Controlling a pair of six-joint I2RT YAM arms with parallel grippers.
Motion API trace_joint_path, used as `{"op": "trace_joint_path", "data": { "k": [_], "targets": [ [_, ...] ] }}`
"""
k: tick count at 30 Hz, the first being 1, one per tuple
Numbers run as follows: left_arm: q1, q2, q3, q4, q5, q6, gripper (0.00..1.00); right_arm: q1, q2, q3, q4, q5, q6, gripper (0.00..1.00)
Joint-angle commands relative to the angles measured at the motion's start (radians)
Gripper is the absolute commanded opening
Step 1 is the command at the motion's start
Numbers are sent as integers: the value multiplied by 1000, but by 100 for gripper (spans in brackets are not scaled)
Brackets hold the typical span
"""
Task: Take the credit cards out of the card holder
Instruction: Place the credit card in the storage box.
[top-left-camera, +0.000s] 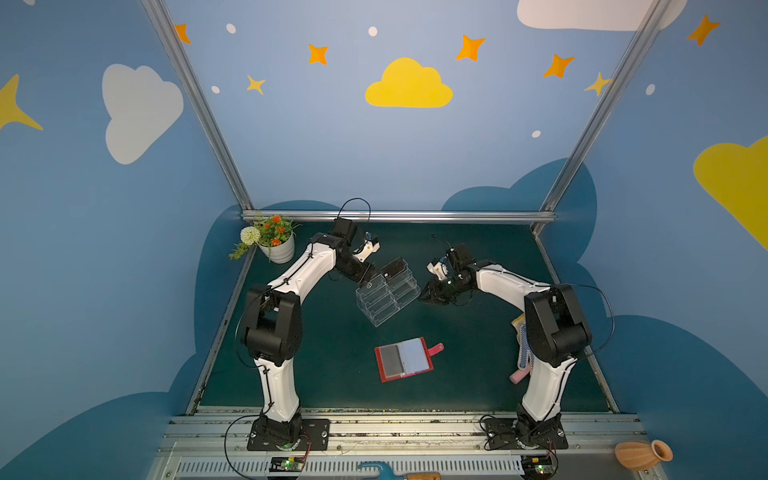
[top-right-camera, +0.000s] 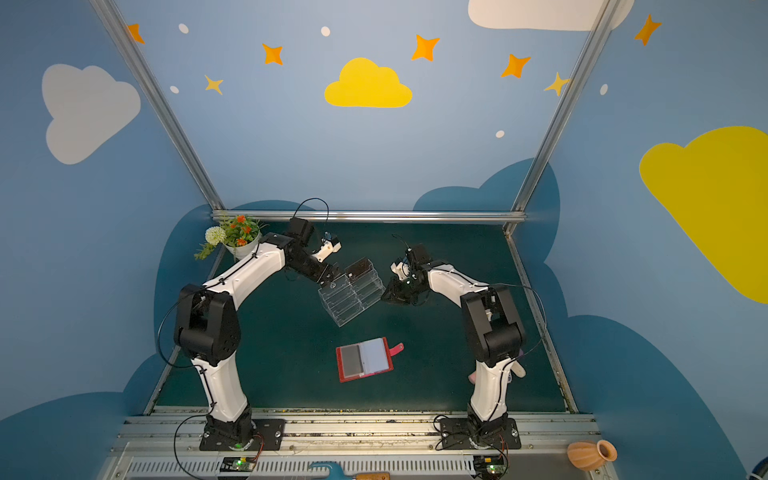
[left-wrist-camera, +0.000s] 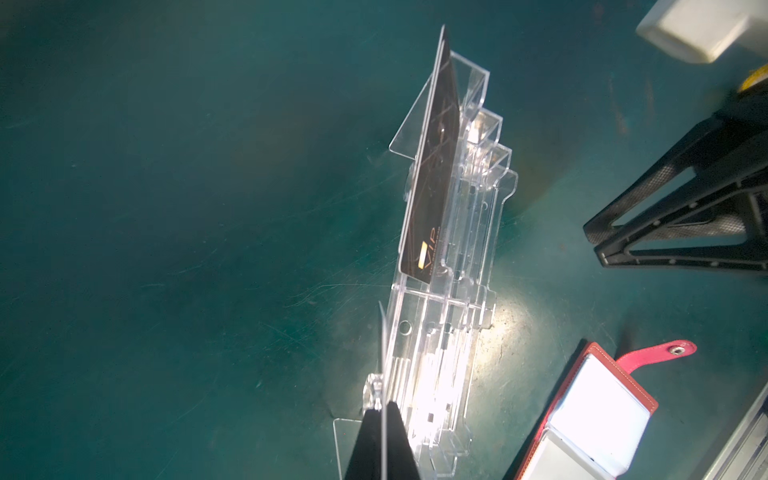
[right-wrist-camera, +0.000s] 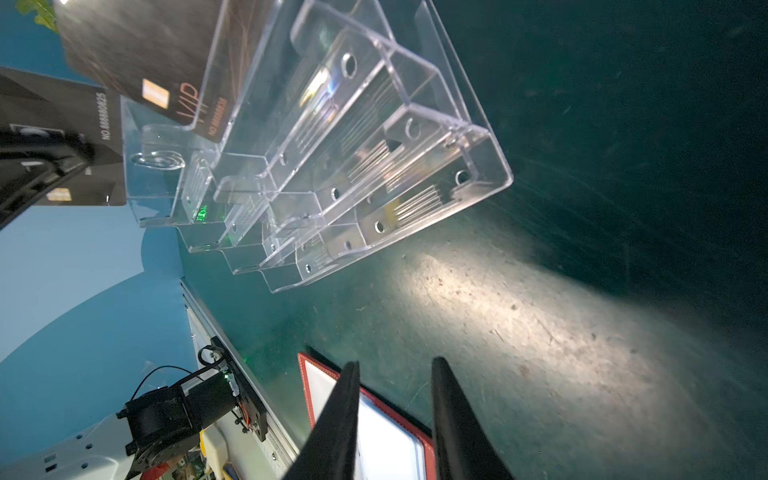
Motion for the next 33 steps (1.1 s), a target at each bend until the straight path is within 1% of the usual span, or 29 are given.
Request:
{"op": "trace_joint_path", "data": {
  "k": [1,8,18,28,33],
  "targets": [
    [4,-15,-17,6,19,11,3,6,17,3,-1,-5,4,28],
    [3,-10,-27,6,27,15,3,6,15,6,-7,-1,-1,28],
    [-4,-49,-66,20,33,44,3,7,14,9,-7,-3,5,28],
    [-23,-46,-66,5,24,75,3,7,14,7,-10,-3,5,29],
    [-31,-37,-72,5,19,80,7,7,10,3,-13,-5,1,30]
  ]
}}
